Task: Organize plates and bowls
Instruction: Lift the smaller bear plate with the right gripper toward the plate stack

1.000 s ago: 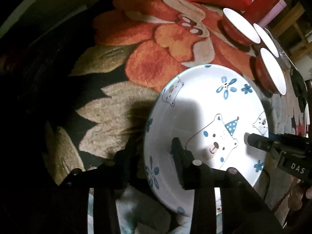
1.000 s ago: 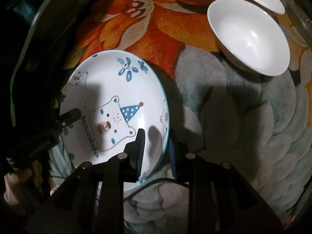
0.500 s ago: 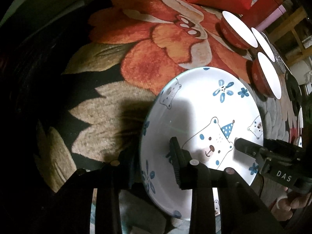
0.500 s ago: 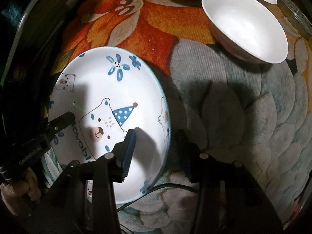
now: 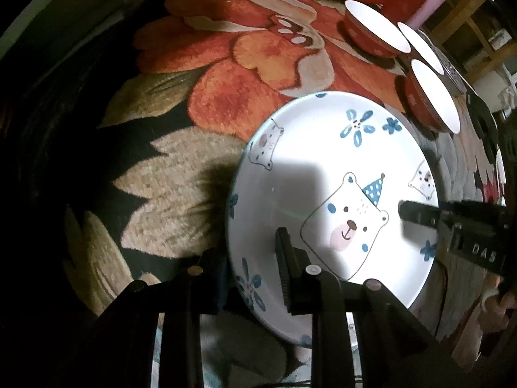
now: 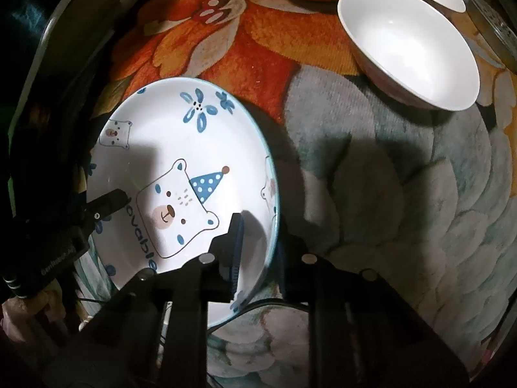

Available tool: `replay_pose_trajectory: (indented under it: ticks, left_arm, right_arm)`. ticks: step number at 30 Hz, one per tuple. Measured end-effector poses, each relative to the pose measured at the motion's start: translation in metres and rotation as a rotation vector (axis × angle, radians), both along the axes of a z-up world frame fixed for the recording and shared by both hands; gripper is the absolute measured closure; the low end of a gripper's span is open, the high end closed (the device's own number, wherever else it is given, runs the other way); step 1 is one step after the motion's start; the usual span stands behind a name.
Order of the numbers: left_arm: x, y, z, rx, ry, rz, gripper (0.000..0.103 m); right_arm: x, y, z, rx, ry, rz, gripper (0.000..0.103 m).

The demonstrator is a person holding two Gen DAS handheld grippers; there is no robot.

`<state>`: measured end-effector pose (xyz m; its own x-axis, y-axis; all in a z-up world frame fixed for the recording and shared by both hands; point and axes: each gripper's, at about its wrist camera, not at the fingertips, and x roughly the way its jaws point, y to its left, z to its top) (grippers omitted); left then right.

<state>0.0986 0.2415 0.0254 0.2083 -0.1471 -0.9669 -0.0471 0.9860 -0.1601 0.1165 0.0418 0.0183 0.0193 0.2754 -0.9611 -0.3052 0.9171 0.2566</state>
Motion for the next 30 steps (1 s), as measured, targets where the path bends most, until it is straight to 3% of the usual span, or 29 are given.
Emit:
replay_pose_trajectory:
  ticks: [7, 17, 23, 30]
  left_arm:
    - [-0.003, -0.013, 0.009, -0.018, -0.017, -0.019, 0.078]
    - [0.006, -0.063, 0.043, -0.066, -0.078, -0.107, 0.078]
    - [0.013, -0.119, 0.058, -0.077, -0.096, -0.211, 0.078]
    - [0.018, -0.187, 0.063, -0.074, -0.095, -0.334, 0.078]
  right_arm:
    - [0.008, -0.011, 0.007, -0.03, 0.005, 0.042, 0.085]
    - [0.016, -0.058, 0.048, -0.076, 0.009, 0.035, 0.085]
    - [0.008, -0.115, 0.07, -0.074, 0.02, -0.058, 0.086]
    - [-0.006, -0.163, 0.073, -0.078, 0.022, -0.159, 0.086]
